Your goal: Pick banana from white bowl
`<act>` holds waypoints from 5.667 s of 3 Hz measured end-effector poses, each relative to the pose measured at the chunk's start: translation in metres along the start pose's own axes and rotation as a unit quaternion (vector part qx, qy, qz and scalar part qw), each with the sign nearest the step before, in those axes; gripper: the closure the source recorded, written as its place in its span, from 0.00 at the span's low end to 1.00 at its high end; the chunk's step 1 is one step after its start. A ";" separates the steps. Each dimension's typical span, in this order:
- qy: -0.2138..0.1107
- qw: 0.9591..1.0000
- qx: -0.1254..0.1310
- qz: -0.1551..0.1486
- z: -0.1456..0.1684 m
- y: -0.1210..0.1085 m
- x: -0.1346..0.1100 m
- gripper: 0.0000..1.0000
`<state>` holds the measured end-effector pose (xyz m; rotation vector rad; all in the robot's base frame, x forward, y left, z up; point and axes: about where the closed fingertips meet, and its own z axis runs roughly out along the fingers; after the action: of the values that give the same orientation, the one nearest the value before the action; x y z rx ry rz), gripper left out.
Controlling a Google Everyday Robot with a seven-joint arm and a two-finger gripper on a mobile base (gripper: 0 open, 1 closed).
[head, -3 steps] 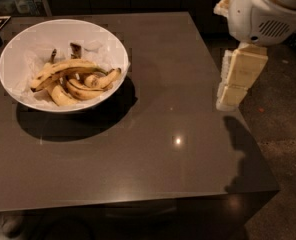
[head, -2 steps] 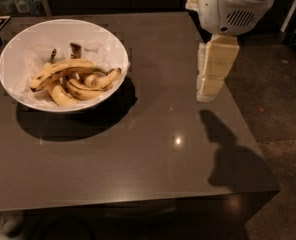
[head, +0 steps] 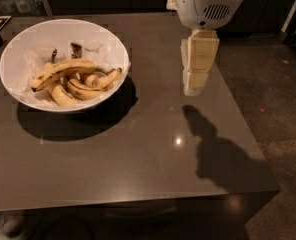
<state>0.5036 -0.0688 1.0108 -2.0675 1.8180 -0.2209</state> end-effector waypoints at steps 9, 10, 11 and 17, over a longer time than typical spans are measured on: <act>-0.071 0.966 -0.043 -0.246 0.124 -0.143 -0.195 0.03; -0.099 0.965 -0.065 -0.233 0.146 -0.140 -0.205 0.19; -0.119 0.965 -0.085 -0.216 0.163 -0.135 -0.213 0.35; -0.135 0.960 -0.166 -0.178 0.223 -0.102 -0.226 0.64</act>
Offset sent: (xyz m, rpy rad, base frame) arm 0.0833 0.1215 0.0257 -0.1518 -0.0904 0.3941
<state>0.6433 0.2018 0.8746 -2.5045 1.3850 0.2841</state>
